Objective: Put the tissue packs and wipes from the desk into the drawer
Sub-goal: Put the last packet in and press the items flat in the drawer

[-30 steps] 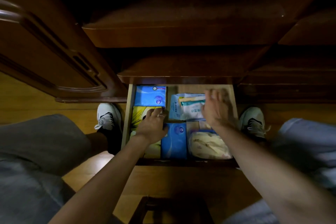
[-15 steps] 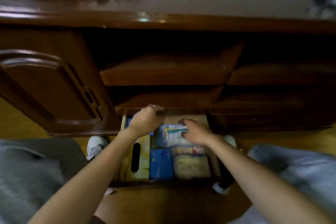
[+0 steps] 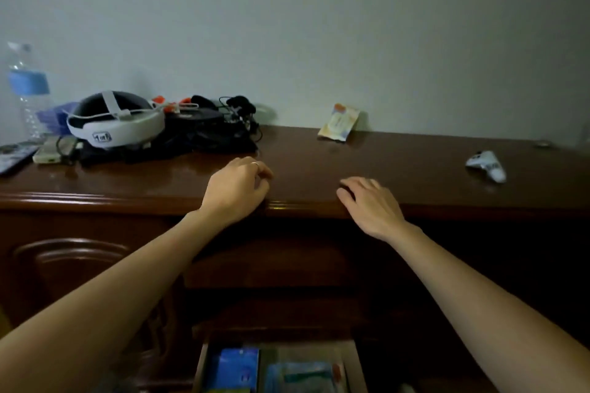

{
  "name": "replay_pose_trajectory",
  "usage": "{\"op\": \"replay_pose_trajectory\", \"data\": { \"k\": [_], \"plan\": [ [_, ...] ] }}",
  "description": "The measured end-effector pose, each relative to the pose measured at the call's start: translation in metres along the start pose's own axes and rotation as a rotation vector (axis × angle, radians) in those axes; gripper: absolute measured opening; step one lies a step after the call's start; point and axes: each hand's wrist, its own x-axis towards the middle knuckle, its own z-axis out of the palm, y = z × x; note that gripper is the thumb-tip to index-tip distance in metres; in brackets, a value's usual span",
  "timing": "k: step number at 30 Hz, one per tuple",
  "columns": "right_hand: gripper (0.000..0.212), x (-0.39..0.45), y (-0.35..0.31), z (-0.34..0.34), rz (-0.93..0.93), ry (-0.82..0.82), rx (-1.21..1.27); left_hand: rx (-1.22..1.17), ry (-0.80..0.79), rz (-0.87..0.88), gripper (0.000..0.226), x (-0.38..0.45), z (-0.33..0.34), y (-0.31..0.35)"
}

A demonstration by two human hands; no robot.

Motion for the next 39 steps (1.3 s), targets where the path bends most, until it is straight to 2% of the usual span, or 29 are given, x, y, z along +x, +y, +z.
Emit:
{"op": "replay_pose_trajectory", "data": {
  "k": [4,6,8,13,17,20,22,28,31,33,36,39],
  "plan": [
    [0.049,0.028,0.011,0.002,-0.08,0.205,-0.11,-0.074,-0.081,-0.038,0.019,0.063,0.033,0.002],
    [0.034,0.051,0.026,-0.006,-0.077,0.143,-0.037,-0.154,-0.157,-0.09,0.021,0.103,0.06,0.008],
    [0.024,0.077,0.045,-0.014,-0.003,0.005,0.024,-0.191,-0.223,-0.119,0.025,0.143,0.091,0.017],
    [0.06,0.142,0.103,-0.009,0.24,-0.156,-0.081,-0.187,-0.302,-0.143,0.042,0.231,0.174,0.038],
    [0.063,0.174,0.129,0.018,0.313,-0.275,-0.059,-0.096,-0.322,-0.13,0.051,0.28,0.241,0.046],
    [0.063,0.184,0.138,0.027,0.299,-0.294,-0.041,0.073,-0.521,-0.041,0.062,0.306,0.28,0.049],
    [0.064,0.187,0.142,0.028,0.298,-0.297,-0.032,0.123,-0.559,-0.017,0.066,0.318,0.289,0.053],
    [0.065,0.181,0.135,0.022,0.299,-0.299,-0.026,0.314,-0.462,0.125,0.061,0.284,0.25,0.068],
    [0.064,0.169,0.123,0.016,0.337,-0.251,0.0,0.266,-0.453,0.183,0.049,0.235,0.2,0.065],
    [0.059,0.152,0.113,0.012,0.381,-0.15,0.074,0.19,-0.447,0.243,0.042,0.191,0.163,0.062],
    [0.054,0.107,0.09,0.0,0.35,0.052,0.354,0.122,-0.337,0.282,0.034,0.115,0.105,0.053],
    [0.057,0.049,0.048,-0.019,0.148,0.138,0.785,0.06,-0.202,0.244,0.029,0.038,0.053,0.05]
  ]
}}
